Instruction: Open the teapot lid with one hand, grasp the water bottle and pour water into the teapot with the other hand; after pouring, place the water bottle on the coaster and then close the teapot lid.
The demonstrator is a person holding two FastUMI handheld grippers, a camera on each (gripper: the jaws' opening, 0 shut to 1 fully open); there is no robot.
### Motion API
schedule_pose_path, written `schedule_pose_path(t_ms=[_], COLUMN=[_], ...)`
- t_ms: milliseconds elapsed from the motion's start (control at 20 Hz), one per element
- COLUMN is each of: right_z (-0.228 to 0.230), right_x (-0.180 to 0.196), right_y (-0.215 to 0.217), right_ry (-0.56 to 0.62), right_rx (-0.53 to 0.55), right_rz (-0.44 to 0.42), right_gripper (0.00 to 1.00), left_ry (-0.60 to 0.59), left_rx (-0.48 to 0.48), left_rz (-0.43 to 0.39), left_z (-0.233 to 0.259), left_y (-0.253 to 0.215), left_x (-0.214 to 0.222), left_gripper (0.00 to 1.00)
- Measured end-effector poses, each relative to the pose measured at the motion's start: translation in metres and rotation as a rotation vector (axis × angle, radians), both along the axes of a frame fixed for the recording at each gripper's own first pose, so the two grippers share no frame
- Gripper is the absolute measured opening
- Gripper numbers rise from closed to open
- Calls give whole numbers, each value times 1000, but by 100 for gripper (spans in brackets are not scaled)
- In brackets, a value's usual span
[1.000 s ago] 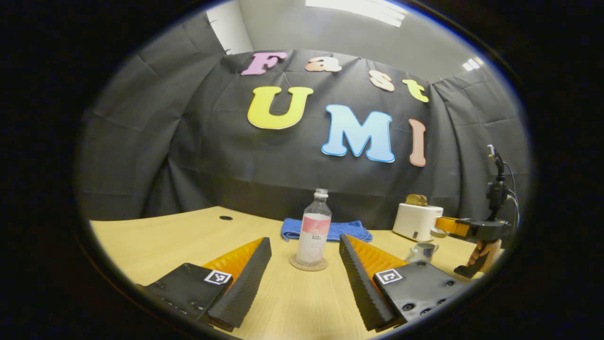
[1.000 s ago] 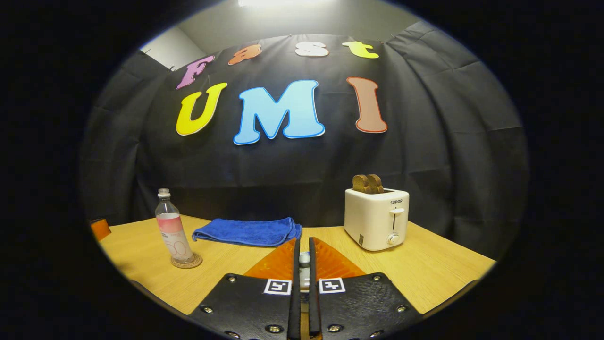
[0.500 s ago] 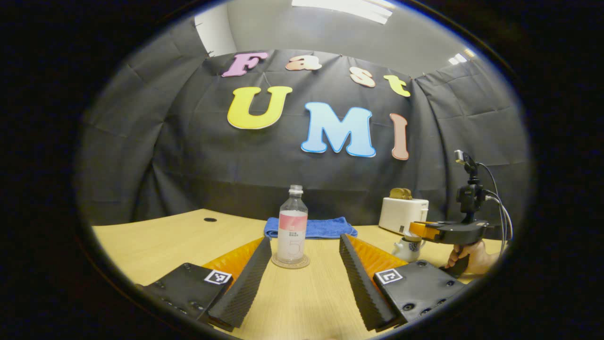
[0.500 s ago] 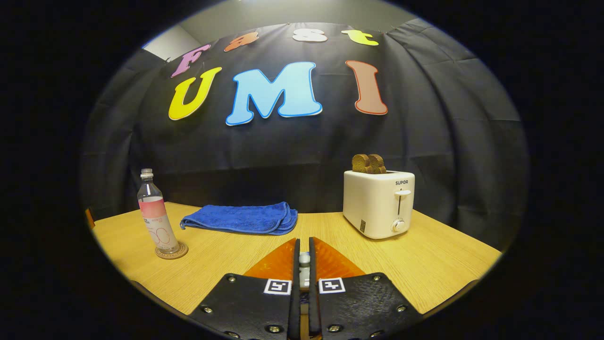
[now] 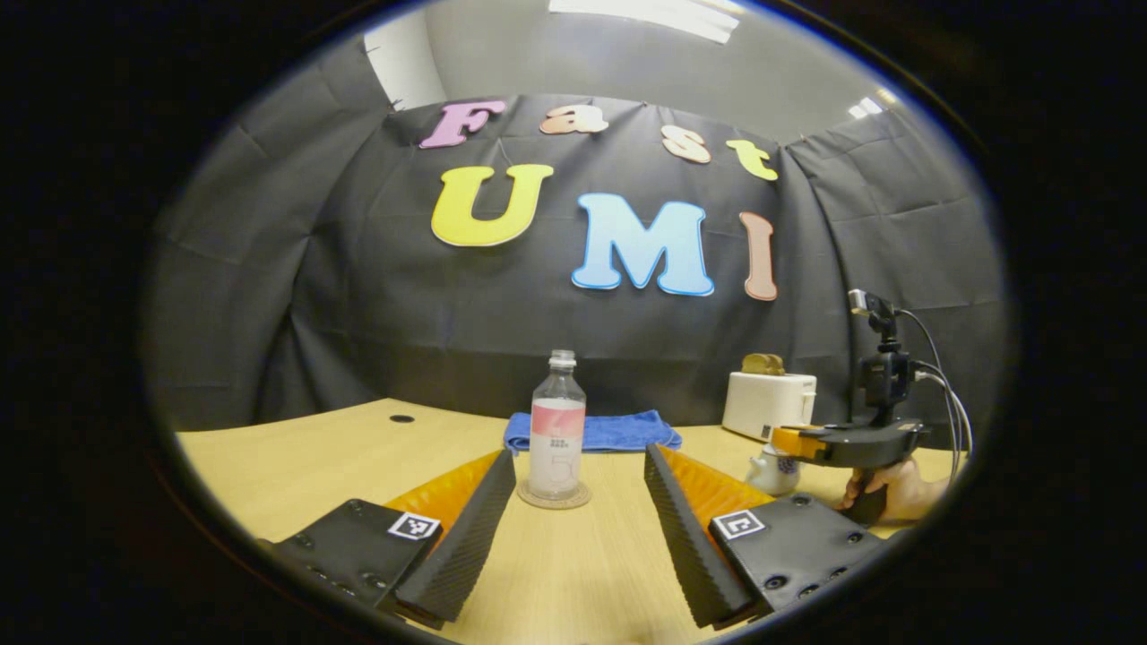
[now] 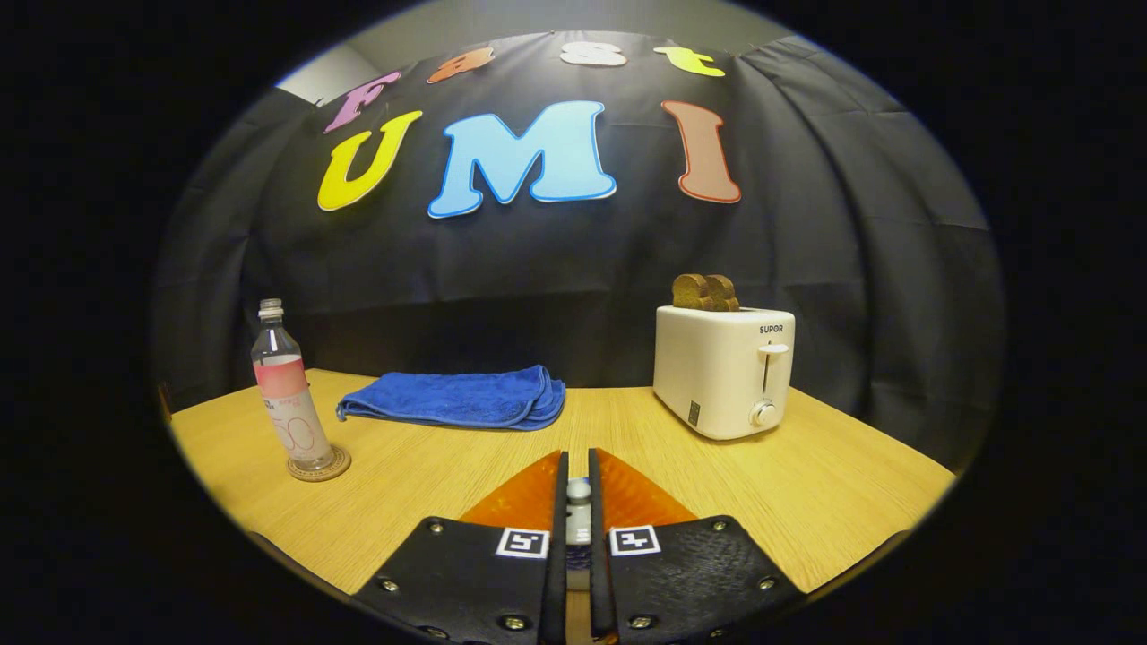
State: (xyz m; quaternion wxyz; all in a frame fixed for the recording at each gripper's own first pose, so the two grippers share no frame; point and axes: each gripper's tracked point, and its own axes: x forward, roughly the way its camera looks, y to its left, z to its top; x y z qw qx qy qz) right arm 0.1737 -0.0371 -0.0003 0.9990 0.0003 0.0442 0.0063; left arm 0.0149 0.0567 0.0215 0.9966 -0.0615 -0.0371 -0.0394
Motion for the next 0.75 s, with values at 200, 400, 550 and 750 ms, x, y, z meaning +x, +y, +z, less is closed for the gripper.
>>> schedule_pose_path(t_ms=[200,400,550,750], right_z=[6,43,44,36], right_x=[-5,-51,-117,-165], right_y=[-1,-4,8,18], right_ry=[-31,-90,-110,-134], right_rx=[-14,4,-37,-25], right_rz=[7,4,23,6], right_gripper=[29,30,60,74], left_ry=[2,0,9,16], left_rx=[13,21,35,-3], left_rz=[10,8,-6,-18], left_z=[-3,-1,-6,-6], left_y=[4,4,-4,-13], left_x=[1,3,12,5], left_gripper=[96,96,96,96])
